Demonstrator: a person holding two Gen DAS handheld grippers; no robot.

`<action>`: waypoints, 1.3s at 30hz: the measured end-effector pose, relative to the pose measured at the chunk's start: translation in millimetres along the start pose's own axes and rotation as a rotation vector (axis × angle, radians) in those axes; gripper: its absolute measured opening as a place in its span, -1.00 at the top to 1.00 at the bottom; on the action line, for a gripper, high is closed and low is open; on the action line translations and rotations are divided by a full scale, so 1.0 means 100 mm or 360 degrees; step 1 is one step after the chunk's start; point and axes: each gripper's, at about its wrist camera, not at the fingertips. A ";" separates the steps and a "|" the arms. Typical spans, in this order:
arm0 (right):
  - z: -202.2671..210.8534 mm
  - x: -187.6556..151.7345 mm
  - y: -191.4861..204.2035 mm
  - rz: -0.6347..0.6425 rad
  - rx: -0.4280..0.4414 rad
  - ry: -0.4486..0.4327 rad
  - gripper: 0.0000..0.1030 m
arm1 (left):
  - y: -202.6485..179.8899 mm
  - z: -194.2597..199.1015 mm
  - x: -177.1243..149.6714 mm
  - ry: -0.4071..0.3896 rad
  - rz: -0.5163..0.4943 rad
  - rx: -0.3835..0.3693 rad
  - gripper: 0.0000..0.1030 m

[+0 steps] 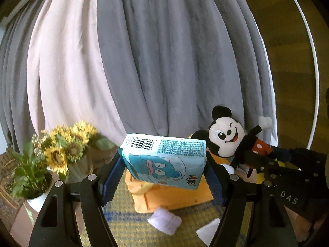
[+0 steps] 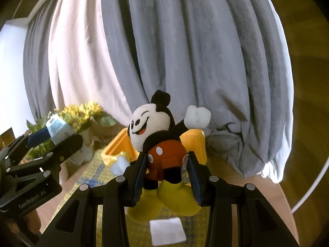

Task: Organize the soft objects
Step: 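Lift the tissue pack and Mickey plush and carry them over the crate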

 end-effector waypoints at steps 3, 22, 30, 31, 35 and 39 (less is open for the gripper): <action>-0.06 0.09 0.02 0.0005 0.0015 -0.0031 0.22 | 0.02 -0.05 0.08 -0.0028 -0.0003 0.0025 -0.42; -0.86 0.58 0.03 0.0179 0.0077 -0.0111 0.22 | 0.25 -0.87 0.31 -0.0015 -0.0003 0.0147 -0.42; -1.38 0.63 0.04 0.0285 0.0106 -0.0037 0.22 | 0.33 -1.33 0.23 0.0090 0.0019 0.0171 -0.42; -1.44 0.63 0.05 0.0297 0.0110 -0.0023 0.22 | 0.34 -1.38 0.21 0.0100 0.0017 0.0175 -0.42; -1.64 0.58 0.05 0.0325 0.0135 0.0038 0.22 | 0.37 -1.60 0.14 0.0170 0.0028 0.0177 -0.42; -1.86 0.50 0.04 0.0337 0.0179 0.0139 0.22 | 0.40 -1.82 0.02 0.0249 0.0028 0.0171 -0.42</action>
Point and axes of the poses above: each gripper's, at about its wrist camera, not at the fingertips, and z roughly against the way its jaws point, y to its left, x to its top, and after that the axes turned 5 degrees about -x, right-handed
